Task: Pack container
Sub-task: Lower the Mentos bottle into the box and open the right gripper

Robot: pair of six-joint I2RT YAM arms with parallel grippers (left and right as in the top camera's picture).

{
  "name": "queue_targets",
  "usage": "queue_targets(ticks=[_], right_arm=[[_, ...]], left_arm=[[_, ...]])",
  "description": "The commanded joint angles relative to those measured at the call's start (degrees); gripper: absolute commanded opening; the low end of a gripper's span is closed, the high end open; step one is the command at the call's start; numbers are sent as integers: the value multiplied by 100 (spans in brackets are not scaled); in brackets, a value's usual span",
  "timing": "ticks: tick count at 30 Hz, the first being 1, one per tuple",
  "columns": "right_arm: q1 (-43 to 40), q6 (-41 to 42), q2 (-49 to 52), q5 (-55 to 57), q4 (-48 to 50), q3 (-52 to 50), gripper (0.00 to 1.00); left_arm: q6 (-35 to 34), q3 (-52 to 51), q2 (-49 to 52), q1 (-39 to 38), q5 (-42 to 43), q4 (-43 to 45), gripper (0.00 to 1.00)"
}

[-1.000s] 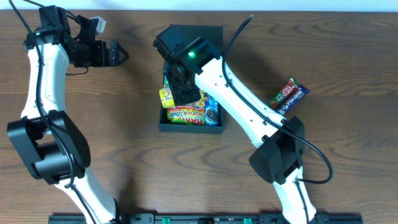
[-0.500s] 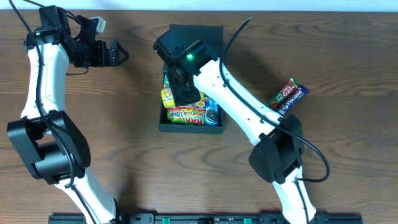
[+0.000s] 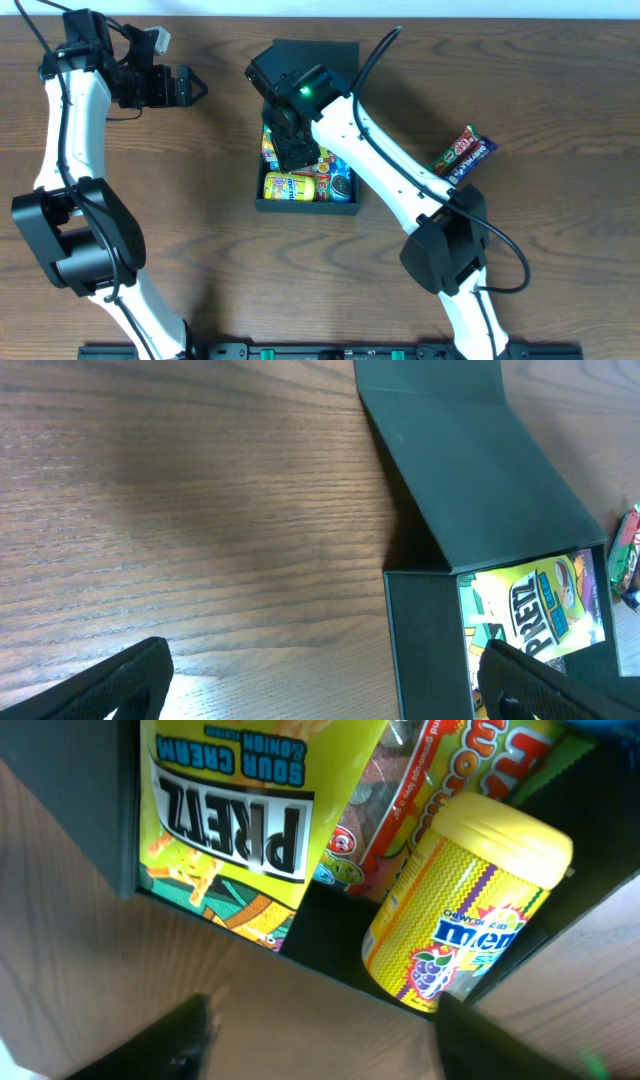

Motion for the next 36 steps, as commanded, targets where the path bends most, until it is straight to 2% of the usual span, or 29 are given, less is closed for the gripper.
queue_targets(ticks=[1,4,7,11,13,16,19,24,30,36], right_arm=[[-63,-52,15,116,-22,4,50],[-304,-916,-70,111,-28,17,3],[-575,-2636,-212,42,-63,17,2],[-826,-6054,-332,-868,-13,17,2],[-798,-7320,-313,-1292,-9,13,2],[-660,-9152,-223,-1593,-59,0,1],[-474,-10255,-186,-1648,-162,-221,1],[-275,-10876,-186,-1943,-243,-566,1],[-240,-10911,-186,-2024,0,-1121,1],[-221,-10756,-186,-2070,811,-1696,2]], left_arm=[[-26,131,-122,24,42,-2,98],[-26,131,-122,24,39,-4,98],[-26,131,-122,24,39,-9,98],[-26,131,-122,24,39,-7,98],[-26,131,-122,24,39,-4,98],[-26,131,-125,20,39,-4,98],[-26,131,-122,20,37,-17,98],[-22,131,-122,20,35,-70,98],[-20,131,-122,20,-2,-68,98],[-20,131,-122,20,-4,-70,98]])
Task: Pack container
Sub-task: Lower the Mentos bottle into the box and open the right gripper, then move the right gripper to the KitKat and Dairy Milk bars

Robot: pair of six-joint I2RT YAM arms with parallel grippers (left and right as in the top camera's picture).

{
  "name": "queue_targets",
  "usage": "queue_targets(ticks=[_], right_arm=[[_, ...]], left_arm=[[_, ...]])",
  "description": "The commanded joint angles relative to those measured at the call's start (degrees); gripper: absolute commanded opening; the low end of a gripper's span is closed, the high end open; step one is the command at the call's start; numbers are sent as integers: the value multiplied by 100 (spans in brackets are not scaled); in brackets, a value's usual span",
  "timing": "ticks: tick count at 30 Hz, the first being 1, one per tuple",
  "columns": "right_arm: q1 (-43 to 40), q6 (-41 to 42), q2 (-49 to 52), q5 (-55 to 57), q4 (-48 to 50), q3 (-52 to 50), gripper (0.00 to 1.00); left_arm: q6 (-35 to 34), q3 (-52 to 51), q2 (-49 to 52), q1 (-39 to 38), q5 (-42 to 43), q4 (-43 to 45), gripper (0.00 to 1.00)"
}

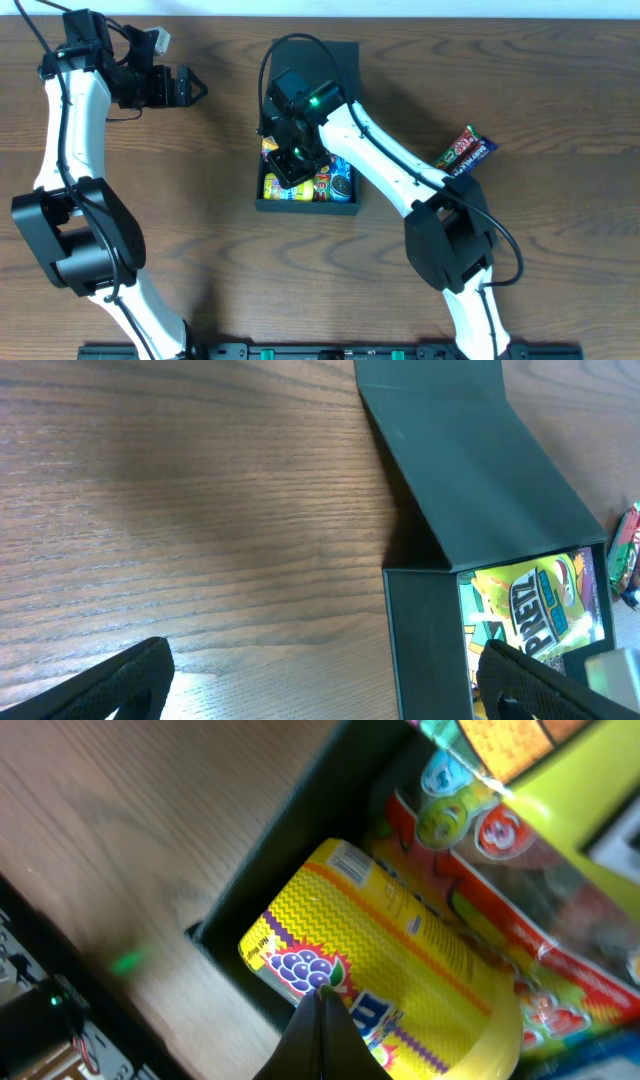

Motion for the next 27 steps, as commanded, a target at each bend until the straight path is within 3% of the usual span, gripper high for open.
queue_targets(ticks=[1,15,22,27], right_arm=[[44,-26,-103,-55,326,-256,1],[52,26,-87,-15,723,-673,1],[-214,-15,-623,-28,315,146,1],[-695,-68,-1582,1373,295,376,2]], left_arm=[[-20,131,-122,20,0,-35,98],[-20,131,-122,20,-2,-33,98],[-20,131,-122,20,-2,-33,98],[-22,131,-122,20,-2,-35,98]])
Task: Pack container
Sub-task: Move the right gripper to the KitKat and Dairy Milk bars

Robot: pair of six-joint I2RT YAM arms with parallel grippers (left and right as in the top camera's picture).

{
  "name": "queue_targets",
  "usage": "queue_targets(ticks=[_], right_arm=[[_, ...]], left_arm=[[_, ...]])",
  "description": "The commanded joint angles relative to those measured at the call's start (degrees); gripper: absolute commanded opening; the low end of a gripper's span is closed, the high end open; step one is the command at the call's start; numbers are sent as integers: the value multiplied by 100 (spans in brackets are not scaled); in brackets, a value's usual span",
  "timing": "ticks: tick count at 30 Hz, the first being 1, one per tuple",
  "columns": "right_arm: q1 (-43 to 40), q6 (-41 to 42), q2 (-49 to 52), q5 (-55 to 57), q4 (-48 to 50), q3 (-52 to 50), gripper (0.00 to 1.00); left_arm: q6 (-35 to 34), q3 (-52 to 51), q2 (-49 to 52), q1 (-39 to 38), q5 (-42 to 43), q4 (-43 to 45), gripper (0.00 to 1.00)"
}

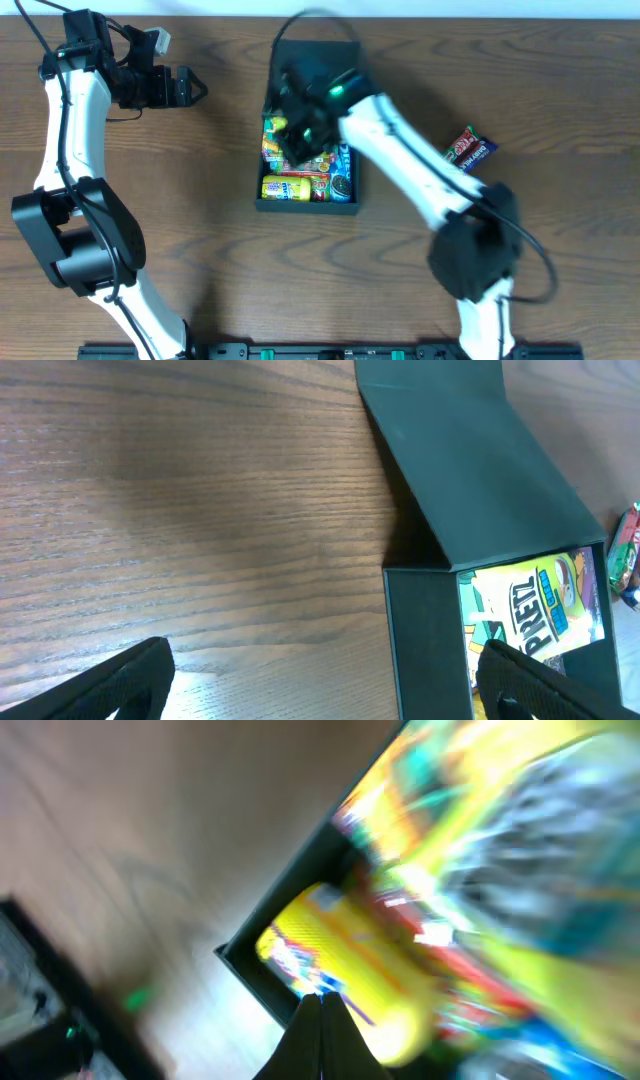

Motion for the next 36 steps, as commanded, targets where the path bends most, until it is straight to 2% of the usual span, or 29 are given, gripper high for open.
queue_targets(ticks=[1,4,6,11,19,21,26,29,36], right_arm=[[-444,-61,-957,1373,-37,256,2],[-1010,348,-1305,2347,-264,256,23],[-1495,588,-1318,2535,-455,249,23],[-2382,824,-1086,2551,-717,35,43],[-3377,2533,-833,2555,-960,-776,33],[-3567,2721,-800,2551,-883,-1080,29],[-3705,2949,-782,2542,-411,-1869,29],[-3705,3351,-782,2551,-72,-2293,28],[-3705,3753,-780,2549,479,-2824,25]], left_arm=[[-22,131,-122,20,-2,-24,98],[-24,131,-122,15,-2,-24,98],[-26,131,-122,13,0,-26,98],[-26,131,-122,13,0,-46,98],[-168,131,-122,13,2,-46,98],[-199,131,-122,13,4,-46,98],[-197,131,-122,9,7,-46,98],[-188,131,-122,-24,22,-63,97],[284,131,-122,-433,-17,-195,97]])
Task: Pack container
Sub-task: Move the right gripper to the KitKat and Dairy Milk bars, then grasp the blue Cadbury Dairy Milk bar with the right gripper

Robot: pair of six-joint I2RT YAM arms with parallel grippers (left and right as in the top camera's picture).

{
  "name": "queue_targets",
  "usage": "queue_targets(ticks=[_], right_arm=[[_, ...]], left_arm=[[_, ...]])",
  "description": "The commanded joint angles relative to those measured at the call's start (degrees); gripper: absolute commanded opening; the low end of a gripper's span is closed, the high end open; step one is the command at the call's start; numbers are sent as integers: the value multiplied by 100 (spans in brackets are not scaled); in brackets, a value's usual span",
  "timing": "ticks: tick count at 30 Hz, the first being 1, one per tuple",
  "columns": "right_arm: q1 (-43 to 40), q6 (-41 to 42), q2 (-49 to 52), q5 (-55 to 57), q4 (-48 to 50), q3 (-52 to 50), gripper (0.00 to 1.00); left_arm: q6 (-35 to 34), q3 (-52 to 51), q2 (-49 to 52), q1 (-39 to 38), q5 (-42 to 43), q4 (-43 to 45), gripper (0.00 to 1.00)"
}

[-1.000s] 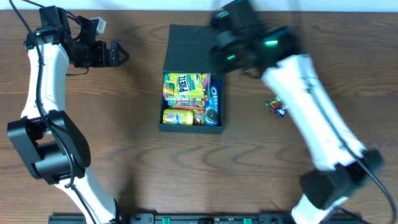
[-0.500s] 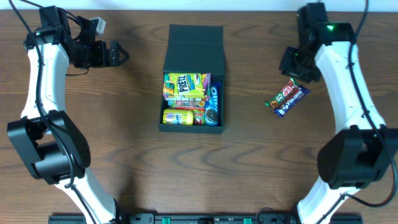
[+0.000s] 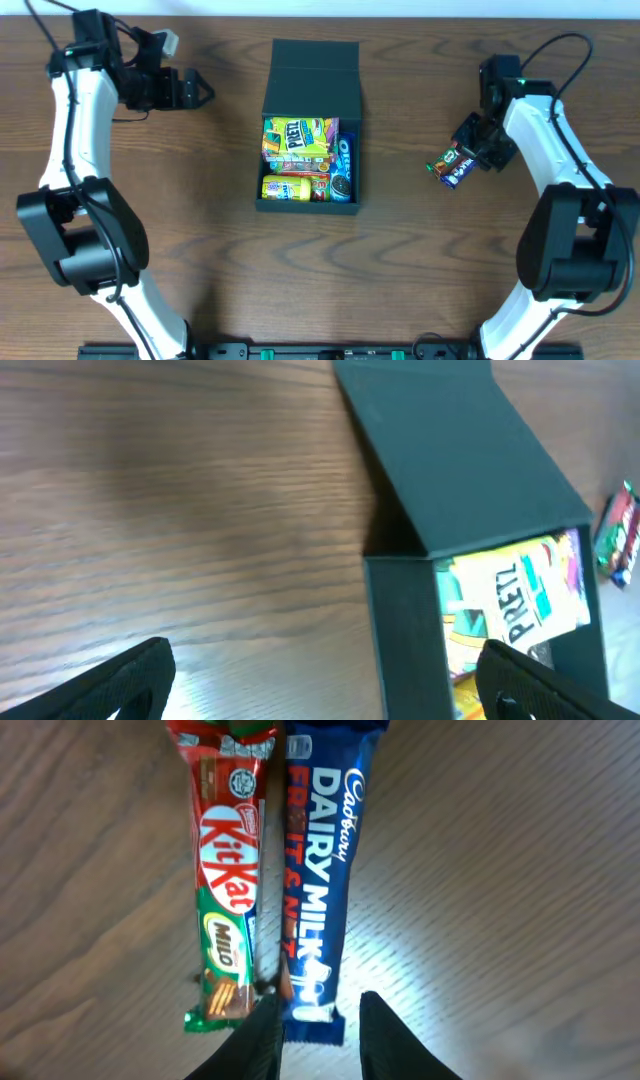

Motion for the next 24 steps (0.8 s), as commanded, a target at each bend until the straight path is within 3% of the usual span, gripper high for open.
queue_targets(ticks=[1,9,24], right_arm=[[4,273,52,59,125,-107,25],[7,479,66,42,522,-382,23],[0,520,704,0,586,-391,28]], left_arm=[[234,131,-125,-219,-13,-20,98],[358,131,-131,-557,-2,-22,98],[358,131,-131,-575,0,-72,97]])
